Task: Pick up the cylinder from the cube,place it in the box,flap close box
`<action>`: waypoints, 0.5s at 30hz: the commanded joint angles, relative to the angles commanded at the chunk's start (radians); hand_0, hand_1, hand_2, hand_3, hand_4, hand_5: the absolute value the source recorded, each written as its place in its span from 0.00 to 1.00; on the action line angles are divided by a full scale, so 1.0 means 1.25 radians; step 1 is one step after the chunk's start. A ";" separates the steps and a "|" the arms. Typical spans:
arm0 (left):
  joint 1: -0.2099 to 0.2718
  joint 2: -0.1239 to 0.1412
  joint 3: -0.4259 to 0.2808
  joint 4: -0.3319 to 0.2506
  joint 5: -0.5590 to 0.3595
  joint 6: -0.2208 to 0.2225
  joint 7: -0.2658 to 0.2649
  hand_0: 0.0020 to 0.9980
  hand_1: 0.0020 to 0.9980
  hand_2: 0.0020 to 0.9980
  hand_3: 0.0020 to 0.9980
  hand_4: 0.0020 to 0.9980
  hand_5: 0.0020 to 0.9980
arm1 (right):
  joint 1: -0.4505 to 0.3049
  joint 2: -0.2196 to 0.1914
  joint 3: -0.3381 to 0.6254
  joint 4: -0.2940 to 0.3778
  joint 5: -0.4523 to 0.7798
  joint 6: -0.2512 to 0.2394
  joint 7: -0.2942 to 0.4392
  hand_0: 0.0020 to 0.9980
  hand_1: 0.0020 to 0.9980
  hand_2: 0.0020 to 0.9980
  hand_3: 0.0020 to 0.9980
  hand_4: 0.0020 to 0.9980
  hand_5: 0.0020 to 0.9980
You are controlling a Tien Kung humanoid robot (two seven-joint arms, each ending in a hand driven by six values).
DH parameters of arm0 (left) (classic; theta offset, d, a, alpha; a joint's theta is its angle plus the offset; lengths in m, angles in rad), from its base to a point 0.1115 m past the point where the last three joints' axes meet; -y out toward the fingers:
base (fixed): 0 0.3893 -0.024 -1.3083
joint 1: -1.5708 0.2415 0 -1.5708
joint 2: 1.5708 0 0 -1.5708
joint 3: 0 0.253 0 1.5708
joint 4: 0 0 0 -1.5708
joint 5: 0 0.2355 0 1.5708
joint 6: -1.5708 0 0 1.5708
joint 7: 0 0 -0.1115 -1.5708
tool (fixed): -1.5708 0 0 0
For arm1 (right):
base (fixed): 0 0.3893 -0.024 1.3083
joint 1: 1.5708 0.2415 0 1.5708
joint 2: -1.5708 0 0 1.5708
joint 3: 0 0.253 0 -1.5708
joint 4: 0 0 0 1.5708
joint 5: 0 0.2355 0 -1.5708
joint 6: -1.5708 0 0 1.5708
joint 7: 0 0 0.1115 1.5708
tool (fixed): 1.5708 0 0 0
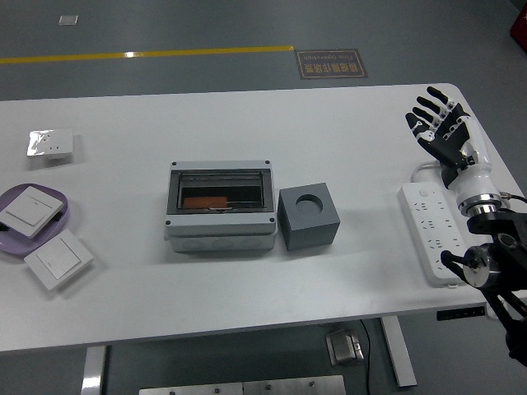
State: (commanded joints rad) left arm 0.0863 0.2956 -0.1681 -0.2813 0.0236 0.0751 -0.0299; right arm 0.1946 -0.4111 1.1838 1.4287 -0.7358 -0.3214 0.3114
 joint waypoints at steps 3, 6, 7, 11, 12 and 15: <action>-0.001 -0.002 0.003 -0.001 0.001 0.000 0.001 0.62 0.63 0.60 0.63 0.71 0.24 | -0.002 -0.001 0.010 0.008 -0.009 -0.021 0.028 0.82 0.76 0.76 0.79 0.72 0.15; -0.001 -0.004 0.003 -0.001 0.001 0.000 0.002 0.62 0.63 0.60 0.63 0.71 0.24 | -0.001 -0.001 0.017 0.013 -0.013 -0.038 0.053 0.82 0.76 0.76 0.79 0.72 0.15; -0.001 -0.004 0.004 -0.001 0.001 0.000 0.002 0.62 0.63 0.60 0.63 0.71 0.24 | 0.000 0.000 0.019 0.015 -0.014 -0.041 0.059 0.82 0.76 0.76 0.79 0.72 0.15; -0.002 -0.005 0.003 -0.001 0.000 0.000 0.002 0.62 0.63 0.60 0.63 0.71 0.24 | -0.001 0.006 0.024 0.018 -0.027 -0.048 0.069 0.81 0.76 0.75 0.78 0.73 0.14; -0.002 -0.005 0.003 -0.002 0.000 0.000 0.002 0.62 0.63 0.60 0.63 0.71 0.24 | -0.001 0.008 0.026 0.020 -0.042 -0.051 0.068 0.81 0.76 0.75 0.78 0.73 0.14; -0.002 -0.007 0.002 -0.002 0.001 0.000 0.002 0.62 0.63 0.60 0.62 0.71 0.24 | -0.001 0.012 0.032 0.030 -0.096 -0.060 0.055 0.79 0.73 0.73 0.71 0.72 0.14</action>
State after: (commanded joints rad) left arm 0.0839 0.2866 -0.1655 -0.2839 0.0249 0.0747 -0.0269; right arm 0.1930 -0.3964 1.2234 1.4657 -0.8552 -0.3966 0.3796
